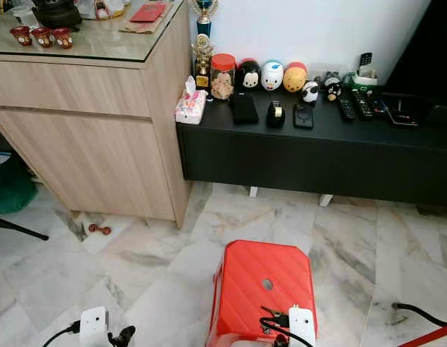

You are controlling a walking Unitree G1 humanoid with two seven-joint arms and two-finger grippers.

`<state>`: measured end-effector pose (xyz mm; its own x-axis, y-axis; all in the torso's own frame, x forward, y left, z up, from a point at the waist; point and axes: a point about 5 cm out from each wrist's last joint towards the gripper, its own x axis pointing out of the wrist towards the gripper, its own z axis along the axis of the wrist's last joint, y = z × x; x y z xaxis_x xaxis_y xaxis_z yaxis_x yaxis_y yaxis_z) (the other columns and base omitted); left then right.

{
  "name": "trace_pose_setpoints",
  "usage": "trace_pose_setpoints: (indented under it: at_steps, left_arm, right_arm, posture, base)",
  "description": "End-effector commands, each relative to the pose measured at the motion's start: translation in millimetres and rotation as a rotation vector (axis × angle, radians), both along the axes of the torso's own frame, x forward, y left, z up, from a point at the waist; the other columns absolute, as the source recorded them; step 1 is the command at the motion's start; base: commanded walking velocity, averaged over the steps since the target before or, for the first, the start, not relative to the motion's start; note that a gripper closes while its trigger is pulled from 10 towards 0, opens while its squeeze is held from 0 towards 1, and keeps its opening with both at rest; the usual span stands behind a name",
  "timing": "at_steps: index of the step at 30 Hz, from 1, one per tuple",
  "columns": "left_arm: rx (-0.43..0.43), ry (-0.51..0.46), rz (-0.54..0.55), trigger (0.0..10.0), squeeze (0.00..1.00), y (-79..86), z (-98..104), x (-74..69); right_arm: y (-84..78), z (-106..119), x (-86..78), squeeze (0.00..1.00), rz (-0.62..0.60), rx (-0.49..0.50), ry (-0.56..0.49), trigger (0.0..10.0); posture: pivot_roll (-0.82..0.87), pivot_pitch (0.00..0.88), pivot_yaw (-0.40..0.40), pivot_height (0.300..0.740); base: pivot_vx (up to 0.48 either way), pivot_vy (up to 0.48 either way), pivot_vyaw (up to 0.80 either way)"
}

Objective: Hang keys on a hook

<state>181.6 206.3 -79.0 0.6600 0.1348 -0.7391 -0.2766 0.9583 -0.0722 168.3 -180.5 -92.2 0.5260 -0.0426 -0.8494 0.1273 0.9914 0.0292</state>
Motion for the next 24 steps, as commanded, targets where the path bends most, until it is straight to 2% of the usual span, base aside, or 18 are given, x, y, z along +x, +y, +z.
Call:
trace_pose_setpoints:
  at_steps: [1,8,16,18,24]
  left_arm:
    - [-0.006,0.037,-0.003,10.0,0.00,3.0,-5,-10.5]
    - [0.007,0.051,-0.029,10.0,0.00,8.0,-5,-13.6]
    - [0.010,0.047,-0.022,10.0,0.00,16.6,-3,-13.5]
    - [0.007,0.045,-0.016,10.0,0.00,17.3,-3,-13.6]
    - [0.009,0.044,-0.009,10.0,0.00,21.6,-3,-14.4]
  right_arm:
    - [-2.1,-1,-3.7,0.00,-0.015,0.000,0.012,10.0]
    - [-0.9,-2,-5.5,0.00,-0.015,-0.001,0.018,10.0]
    - [0.1,-2,-5.2,0.00,-0.012,0.001,0.017,10.0]
    - [0.1,-2,-4.9,0.00,-0.011,0.001,0.016,10.0]
    - [-1.5,2,4.4,0.00,-0.035,0.001,-0.035,10.0]
  posture:
    - [0.13,0.111,-0.048,0.740]
    - [0.13,0.111,-0.048,0.740]
    - [0.13,0.112,-0.050,0.740]
    - [0.13,0.112,-0.050,0.740]
    - [0.13,0.111,-0.051,0.740]
  base:
    - [0.000,0.000,0.00]
    - [0.000,0.000,0.00]
    - [0.000,-0.333,0.00]
    - [0.000,0.000,0.00]
    - [0.000,0.000,0.00]
